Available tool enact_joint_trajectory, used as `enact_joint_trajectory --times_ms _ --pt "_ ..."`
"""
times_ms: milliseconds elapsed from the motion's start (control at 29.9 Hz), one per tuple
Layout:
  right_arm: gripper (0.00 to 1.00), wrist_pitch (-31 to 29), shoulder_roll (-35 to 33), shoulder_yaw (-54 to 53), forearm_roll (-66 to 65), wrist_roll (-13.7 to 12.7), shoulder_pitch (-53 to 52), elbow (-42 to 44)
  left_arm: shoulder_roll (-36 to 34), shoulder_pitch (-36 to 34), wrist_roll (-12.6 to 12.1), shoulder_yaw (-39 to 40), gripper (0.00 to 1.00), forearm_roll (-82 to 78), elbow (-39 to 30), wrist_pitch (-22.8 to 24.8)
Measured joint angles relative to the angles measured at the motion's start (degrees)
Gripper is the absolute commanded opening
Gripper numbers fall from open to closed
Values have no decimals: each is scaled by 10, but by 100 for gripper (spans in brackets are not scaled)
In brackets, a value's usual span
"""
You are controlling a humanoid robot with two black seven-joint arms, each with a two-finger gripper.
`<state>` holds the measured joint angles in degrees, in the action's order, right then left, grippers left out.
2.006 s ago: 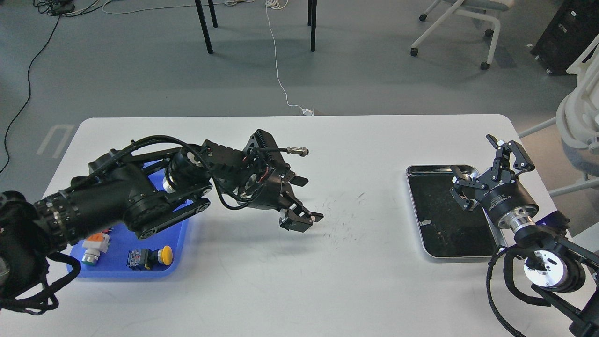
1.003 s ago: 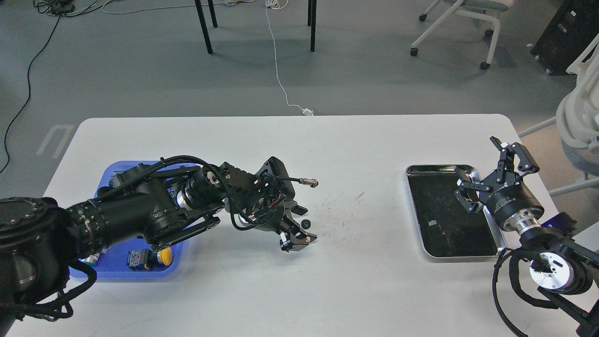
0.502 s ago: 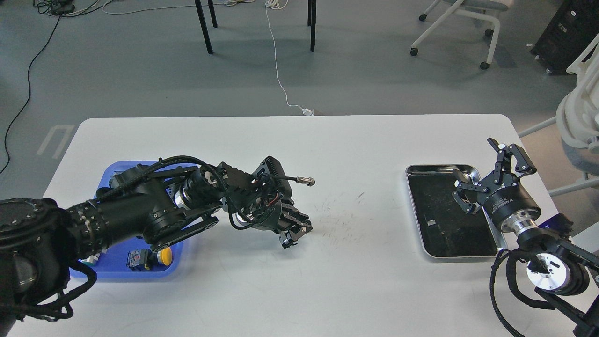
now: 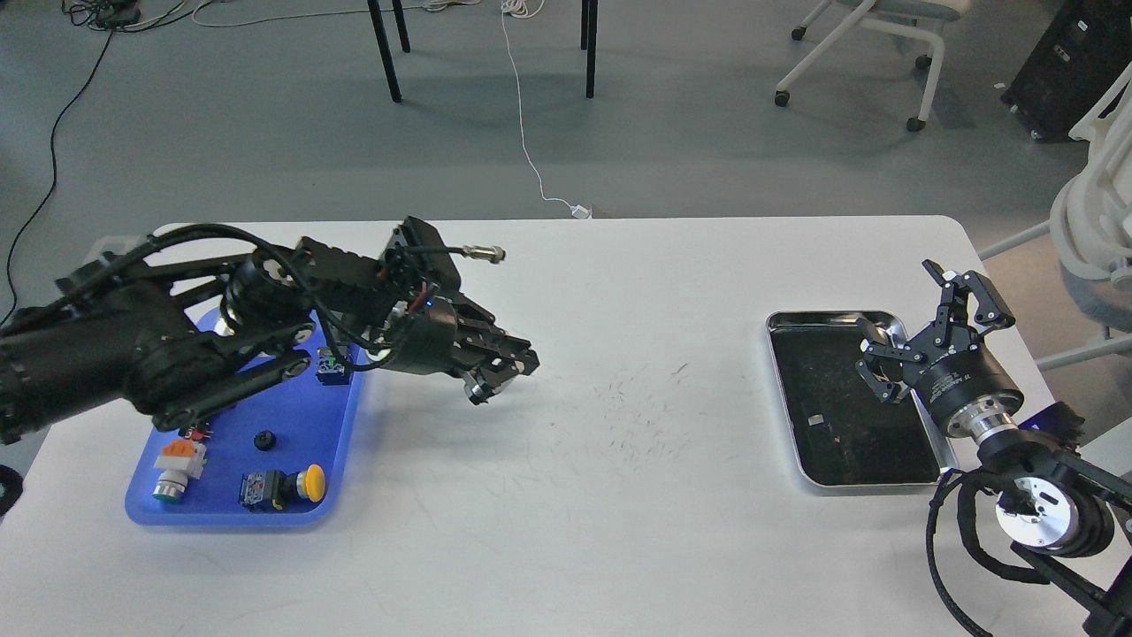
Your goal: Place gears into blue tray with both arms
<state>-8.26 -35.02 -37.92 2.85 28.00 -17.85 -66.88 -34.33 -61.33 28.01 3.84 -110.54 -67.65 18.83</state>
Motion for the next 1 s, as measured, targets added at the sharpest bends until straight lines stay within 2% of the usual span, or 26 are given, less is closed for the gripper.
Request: enact_joint_trajectory --times_ms 201,334,568,1003 --pt "99 0 0 0 -1 0 -2 0 -149 11 0 -7 12 19 -16 -7" --pt "99 0 0 0 -1 0 -2 0 -197 58 0 -7 13 20 -11 -21" --pt "99 0 0 0 -1 0 -2 1 -200 111 0 -3 13 20 29 -43" --pt "99 0 0 0 -1 0 -3 -3 -174 126 0 -3 19 20 65 -50"
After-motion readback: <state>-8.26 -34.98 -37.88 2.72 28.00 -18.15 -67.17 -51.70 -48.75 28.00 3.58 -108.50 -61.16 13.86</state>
